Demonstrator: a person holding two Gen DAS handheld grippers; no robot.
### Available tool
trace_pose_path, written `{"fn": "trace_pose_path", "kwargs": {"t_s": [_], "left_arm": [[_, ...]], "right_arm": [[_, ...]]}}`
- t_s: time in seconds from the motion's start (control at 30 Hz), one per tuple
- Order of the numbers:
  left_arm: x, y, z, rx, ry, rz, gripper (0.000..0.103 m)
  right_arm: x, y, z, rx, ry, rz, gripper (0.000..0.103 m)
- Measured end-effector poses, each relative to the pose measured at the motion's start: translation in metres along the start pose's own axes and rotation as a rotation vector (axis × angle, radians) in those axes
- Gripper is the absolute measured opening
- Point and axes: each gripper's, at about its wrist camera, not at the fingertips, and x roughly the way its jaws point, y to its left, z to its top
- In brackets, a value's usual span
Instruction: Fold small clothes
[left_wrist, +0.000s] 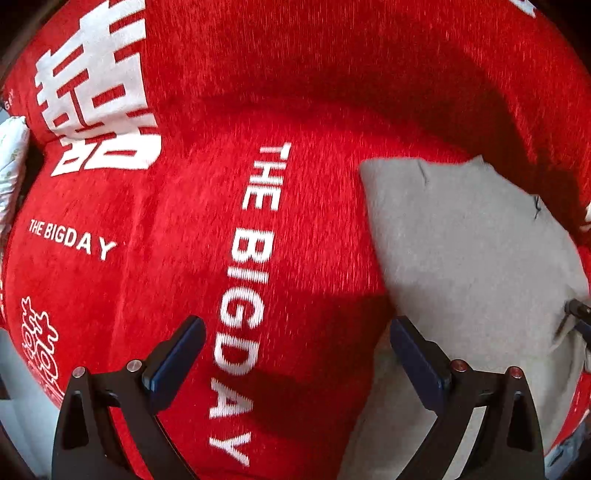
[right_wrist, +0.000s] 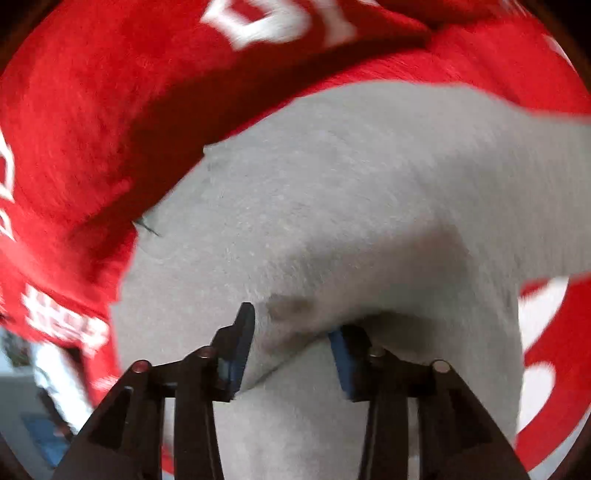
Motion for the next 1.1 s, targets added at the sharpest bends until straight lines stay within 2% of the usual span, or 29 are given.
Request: {"fn": "trace_pose_path", "kwargs": {"t_s": [0.1, 0.17, 0.2, 0.23, 0.27, 0.37, 0.4, 0.43, 0.47, 0.5, 0.53, 0.57, 0.63, 0.67, 0.73, 0.77, 0.83, 0.87, 0.93, 1.03, 1.07, 1.1], "left_arm": [[0.005, -0.002, 0.008, -0.022, 0.012, -0.038, 0.100], [0.010, -0.008, 0.020, -0.029, 0.018, -0.060, 0.100], [0.011, -0.011, 0.024, -0.029, 0.018, -0.067, 0.100], [0.013, -0.014, 0.029, -0.027, 0.014, -0.070, 0.100], [0.014, -0.019, 0.034, -0.020, 0.010, -0.068, 0.100], [0.014, -0.031, 0.049, 0.012, -0.010, -0.081, 0.100], [0.015, -0.034, 0.054, 0.027, -0.013, -0.082, 0.100], [0.017, -0.036, 0.058, 0.036, -0.012, -0.080, 0.100], [0.019, -0.037, 0.061, 0.040, -0.006, -0.078, 0.100], [0.023, -0.037, 0.067, 0.041, 0.004, -0.077, 0.100], [0.024, -0.036, 0.069, 0.040, 0.009, -0.077, 0.100], [0.027, -0.034, 0.074, 0.041, 0.017, -0.077, 0.100], [0.030, -0.032, 0.084, 0.056, 0.026, -0.089, 0.100], [0.031, -0.033, 0.087, 0.064, 0.029, -0.096, 0.100], [0.039, -0.038, 0.100, 0.096, 0.056, -0.120, 0.100], [0.044, -0.040, 0.106, 0.104, 0.076, -0.131, 0.100], [0.055, -0.045, 0.114, 0.106, 0.113, -0.151, 0.100], [0.060, -0.047, 0.117, 0.104, 0.133, -0.160, 0.100], [0.064, -0.048, 0.120, 0.100, 0.147, -0.156, 0.095], [0.069, -0.044, 0.124, 0.096, 0.161, -0.166, 0.087], [0.071, -0.043, 0.124, 0.092, 0.164, -0.171, 0.081], [0.074, -0.040, 0.124, 0.083, 0.173, -0.189, 0.058]], "right_arm": [[-0.011, -0.010, 0.000, 0.072, -0.034, 0.030, 0.061], [-0.008, -0.012, 0.010, 0.110, -0.036, 0.027, 0.061], [-0.003, -0.005, 0.016, 0.115, -0.032, 0.035, 0.055], [-0.003, -0.001, 0.020, 0.095, -0.039, 0.048, 0.022], [-0.007, 0.011, 0.027, 0.018, -0.054, 0.023, 0.011], [-0.020, 0.024, 0.037, -0.141, -0.116, -0.092, 0.011], [-0.017, 0.020, 0.040, -0.143, -0.101, -0.172, 0.012], [-0.012, 0.015, 0.042, -0.113, -0.083, -0.220, 0.021], [-0.012, 0.003, 0.042, -0.050, -0.062, -0.262, 0.032], [-0.016, -0.008, 0.039, 0.009, -0.061, -0.259, 0.052], [-0.022, -0.015, 0.033, 0.061, -0.077, -0.209, 0.056], [-0.028, -0.017, 0.023, 0.097, -0.080, -0.123, 0.056], [-0.026, -0.004, -0.001, 0.100, -0.025, 0.049, 0.056], [-0.020, 0.010, -0.015, 0.076, 0.018, 0.119, 0.056], [0.012, 0.051, -0.051, 0.046, 0.170, 0.290, 0.056], [0.031, 0.067, -0.066, 0.058, 0.239, 0.343, 0.056], [0.068, 0.094, -0.092, 0.112, 0.335, 0.409, 0.056], [0.081, 0.101, -0.100, 0.137, 0.356, 0.430, 0.056], [0.106, 0.115, -0.109, 0.207, 0.366, 0.456, 0.056], [0.124, 0.123, -0.112, 0.275, 0.335, 0.459, 0.056], [0.128, 0.125, -0.110, 0.289, 0.322, 0.456, 0.056], [0.130, 0.126, -0.107, 0.302, 0.314, 0.457, 0.056]]}}
